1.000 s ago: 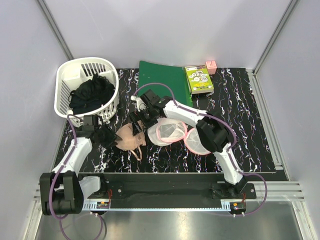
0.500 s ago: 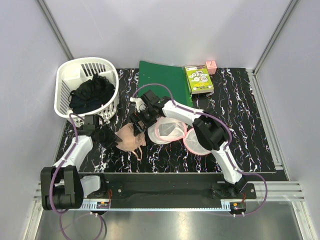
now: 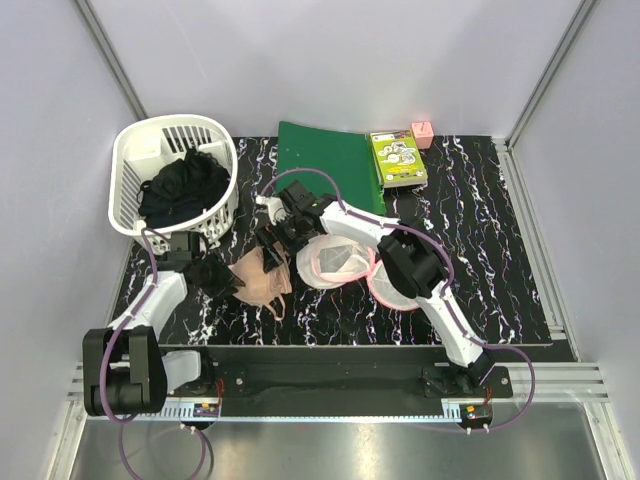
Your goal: Place the bra in the laundry bag and zip it closed
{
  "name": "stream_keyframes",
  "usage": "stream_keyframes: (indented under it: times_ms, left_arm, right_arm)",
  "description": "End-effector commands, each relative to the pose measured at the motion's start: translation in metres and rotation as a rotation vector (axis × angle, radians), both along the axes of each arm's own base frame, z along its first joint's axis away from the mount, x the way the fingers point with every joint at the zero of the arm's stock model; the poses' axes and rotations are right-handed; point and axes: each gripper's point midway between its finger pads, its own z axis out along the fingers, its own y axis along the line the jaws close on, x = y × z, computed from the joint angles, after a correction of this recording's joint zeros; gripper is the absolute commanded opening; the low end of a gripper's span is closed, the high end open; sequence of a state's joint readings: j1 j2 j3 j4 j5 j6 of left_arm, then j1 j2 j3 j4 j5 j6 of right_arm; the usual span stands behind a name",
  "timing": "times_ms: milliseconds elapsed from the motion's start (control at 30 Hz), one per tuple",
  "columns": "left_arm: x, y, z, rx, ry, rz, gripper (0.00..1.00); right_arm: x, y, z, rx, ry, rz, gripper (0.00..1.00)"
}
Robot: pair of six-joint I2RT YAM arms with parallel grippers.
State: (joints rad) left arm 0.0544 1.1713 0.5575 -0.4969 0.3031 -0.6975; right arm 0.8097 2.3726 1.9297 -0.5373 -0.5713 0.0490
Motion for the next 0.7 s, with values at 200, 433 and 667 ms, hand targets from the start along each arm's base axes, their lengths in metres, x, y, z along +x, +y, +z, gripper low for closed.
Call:
stream_keyframes:
  times_ms: [200, 433, 667]
  left_arm:
    - [0.005, -0.004, -0.002, -0.024, -0.041, -0.018, 0.31]
    - [0.006, -0.005, 0.001, -0.033, -0.063, -0.019, 0.30]
    - [0.006, -0.005, 0.020, -0.034, -0.120, -0.013, 0.29]
  right_arm:
    - [-0.029, 0.041, 0.024, 0.178, 0.151, -0.018, 0.95]
    - [-0.041, 0.064, 0.038, 0.273, 0.254, -0.074, 0.76]
    - [-0.042, 0.066, 0.055, 0.293, 0.300, -0.111, 0.27]
